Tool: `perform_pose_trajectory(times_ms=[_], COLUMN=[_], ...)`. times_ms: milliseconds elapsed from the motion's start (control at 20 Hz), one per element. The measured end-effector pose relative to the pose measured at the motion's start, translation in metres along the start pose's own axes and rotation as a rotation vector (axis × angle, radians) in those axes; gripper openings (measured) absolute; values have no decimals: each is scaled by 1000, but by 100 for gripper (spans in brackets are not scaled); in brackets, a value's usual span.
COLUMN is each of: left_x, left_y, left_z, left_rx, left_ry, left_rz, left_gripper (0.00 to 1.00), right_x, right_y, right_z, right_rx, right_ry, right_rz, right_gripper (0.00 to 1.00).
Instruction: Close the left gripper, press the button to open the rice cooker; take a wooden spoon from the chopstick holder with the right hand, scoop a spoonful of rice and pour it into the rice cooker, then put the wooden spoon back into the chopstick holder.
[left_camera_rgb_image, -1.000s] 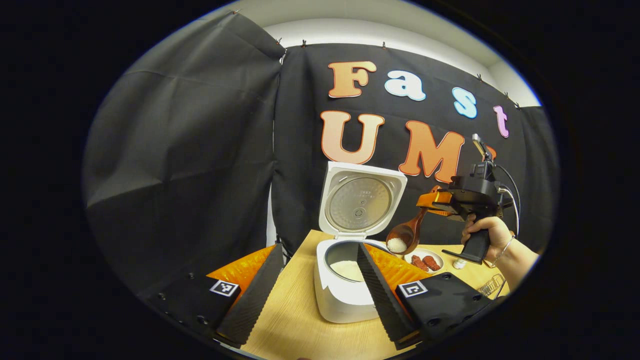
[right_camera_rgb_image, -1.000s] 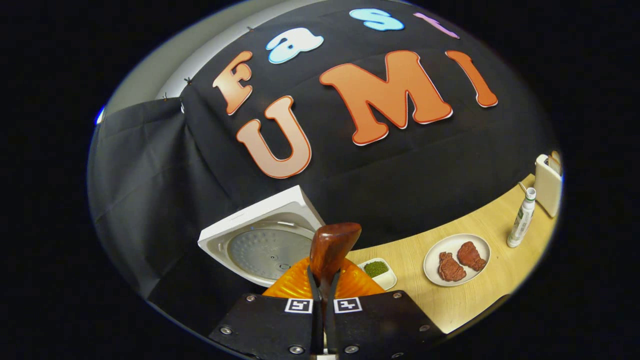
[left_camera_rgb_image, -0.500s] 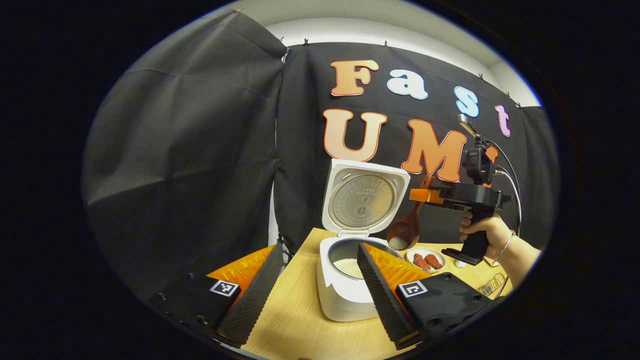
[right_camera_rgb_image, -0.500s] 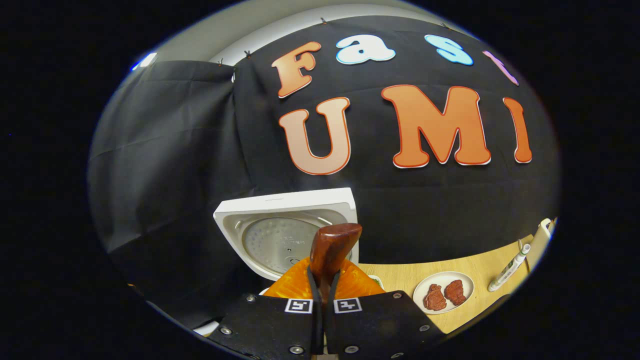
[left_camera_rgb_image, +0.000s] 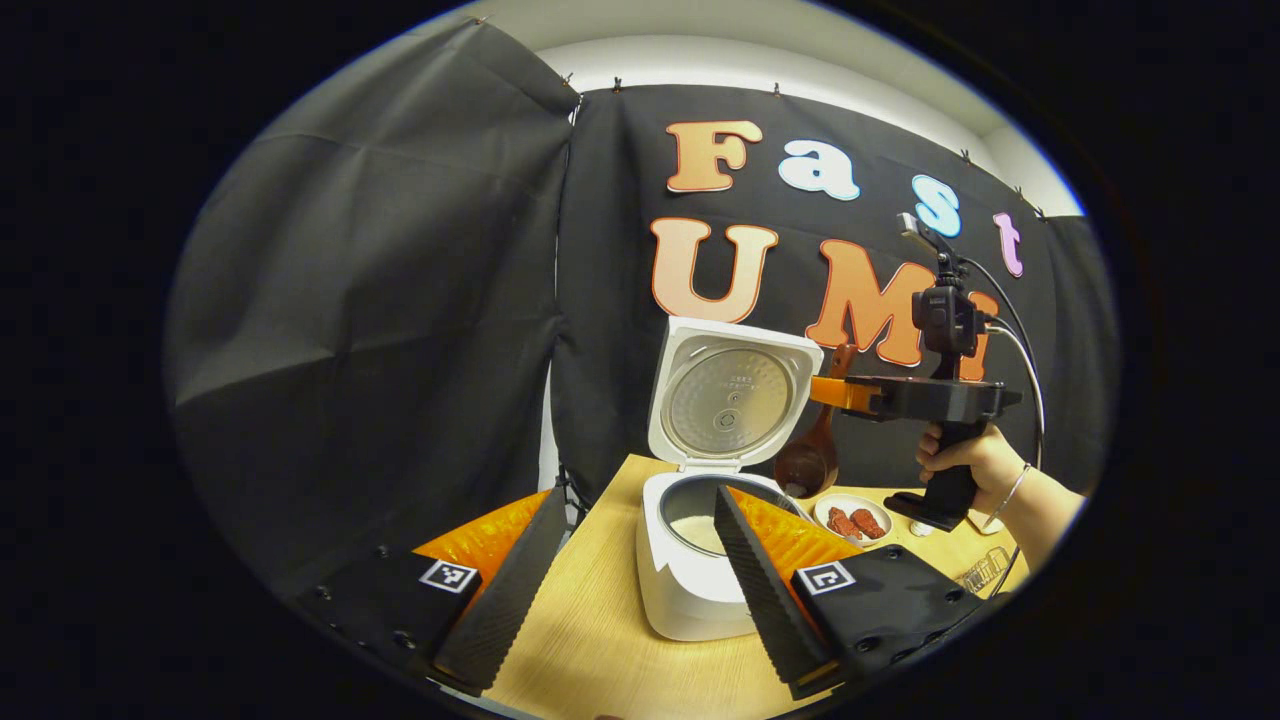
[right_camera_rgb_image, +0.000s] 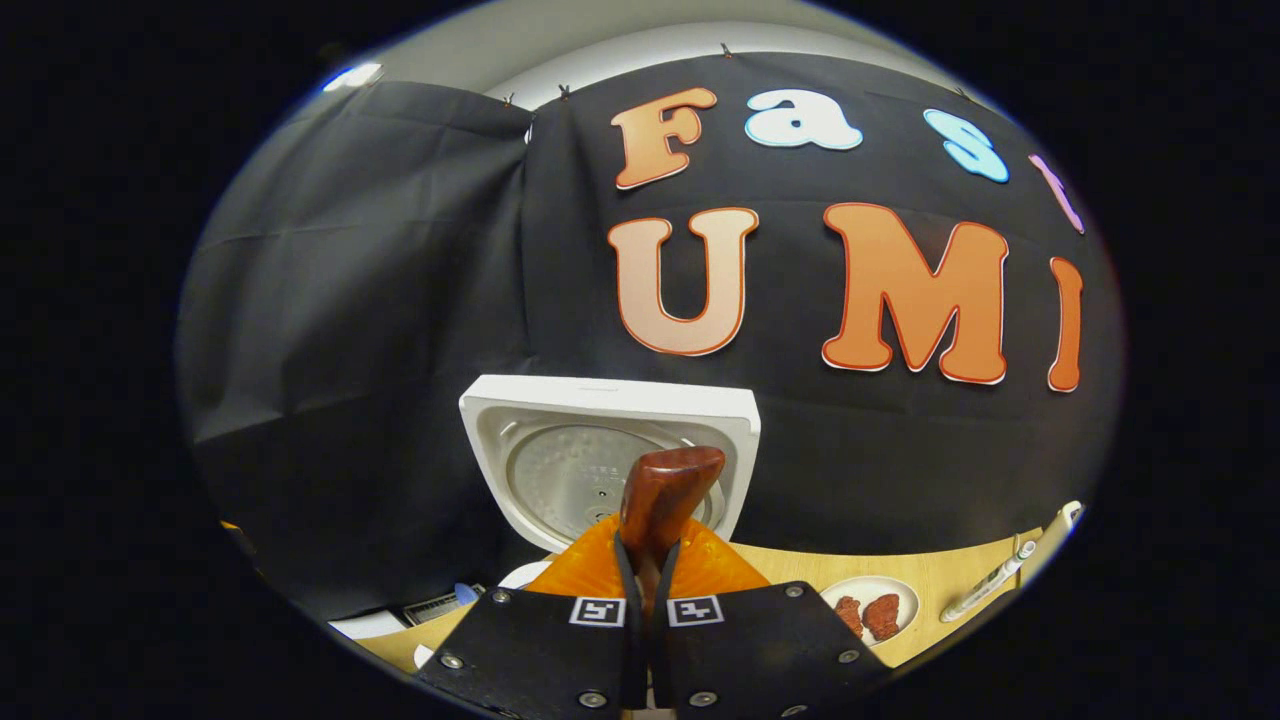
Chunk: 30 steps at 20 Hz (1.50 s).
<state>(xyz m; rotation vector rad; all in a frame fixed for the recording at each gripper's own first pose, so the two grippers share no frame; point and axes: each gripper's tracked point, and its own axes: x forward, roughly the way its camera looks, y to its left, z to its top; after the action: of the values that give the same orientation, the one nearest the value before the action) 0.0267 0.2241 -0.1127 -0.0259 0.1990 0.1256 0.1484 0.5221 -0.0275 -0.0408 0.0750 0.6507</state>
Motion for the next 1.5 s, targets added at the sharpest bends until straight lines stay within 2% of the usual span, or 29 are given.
perform_pose_trajectory(times_ms=[250,850,1150,1300,1500], left_x=[-2,-12,-19,-23,-29], left_y=[-1,4,8,4,-3], left_z=[0,-4,-1,1,7], left_rx=[-1,2,12,0,-9], left_ry=[-2,-2,-9,-13,-27], left_rz=[-3,4,17,8,1], left_gripper=[100,100,100,100,100], right_x=[1,-1,-10,-18,-40], right_y=[11,39,43,39,7], right_z=[2,11,19,16,26], right_rx=[-101,-236,-314,-268,-205], right_ry=[-6,-41,-67,-56,-64], right_rz=[17,75,79,92,49], right_gripper=[1,1,1,1,1])
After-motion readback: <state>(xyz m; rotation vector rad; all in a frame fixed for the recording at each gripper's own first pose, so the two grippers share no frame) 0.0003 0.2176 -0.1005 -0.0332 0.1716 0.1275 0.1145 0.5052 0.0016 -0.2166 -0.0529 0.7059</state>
